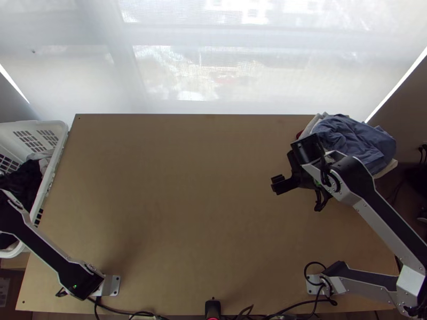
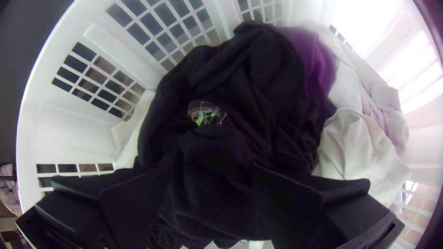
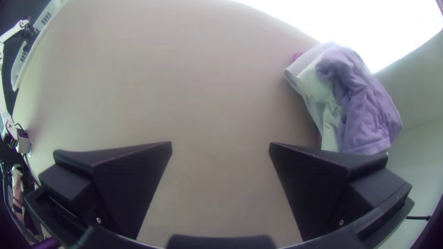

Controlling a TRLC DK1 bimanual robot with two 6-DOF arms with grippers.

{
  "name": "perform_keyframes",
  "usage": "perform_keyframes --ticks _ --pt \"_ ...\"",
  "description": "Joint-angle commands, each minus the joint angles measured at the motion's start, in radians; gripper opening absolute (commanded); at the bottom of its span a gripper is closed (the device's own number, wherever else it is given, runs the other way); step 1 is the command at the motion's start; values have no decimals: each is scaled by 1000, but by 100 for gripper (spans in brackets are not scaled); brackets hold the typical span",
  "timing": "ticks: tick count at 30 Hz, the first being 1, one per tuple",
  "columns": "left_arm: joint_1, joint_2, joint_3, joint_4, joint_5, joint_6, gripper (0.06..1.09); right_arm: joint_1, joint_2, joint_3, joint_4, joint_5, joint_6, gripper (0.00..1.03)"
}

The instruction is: Fold the t-shirt

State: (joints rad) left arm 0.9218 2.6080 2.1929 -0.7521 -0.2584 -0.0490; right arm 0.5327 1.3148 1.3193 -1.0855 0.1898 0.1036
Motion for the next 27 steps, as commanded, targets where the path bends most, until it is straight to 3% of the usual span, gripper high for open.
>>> perform_keyframes --ticks 1,4,5,9,10,15,20,27 --pt "0 55 36 13 -22 -15 65 6 37 9 -30 -3 -45 98" --pt "-5 55 25 8 -24 -5 63 6 44 15 -57 -3 -76 98" --pt "-6 55 22 7 -25 -5 57 6 49 15 -73 -1 -87 98" --pt "-6 34 22 11 -54 -14 14 7 55 14 -108 -1 -130 98" --pt "-6 21 22 8 -56 -14 10 7 54 14 -111 -1 -130 98" --pt "-11 -131 -67 -12 -44 -32 10 6 49 51 -116 5 -130 98" --pt "-34 -410 -246 -1 36 -48 10 -2 47 92 -116 16 -116 98" --pt "-57 -717 -260 -4 41 -69 10 4 4 61 -116 91 -108 98"
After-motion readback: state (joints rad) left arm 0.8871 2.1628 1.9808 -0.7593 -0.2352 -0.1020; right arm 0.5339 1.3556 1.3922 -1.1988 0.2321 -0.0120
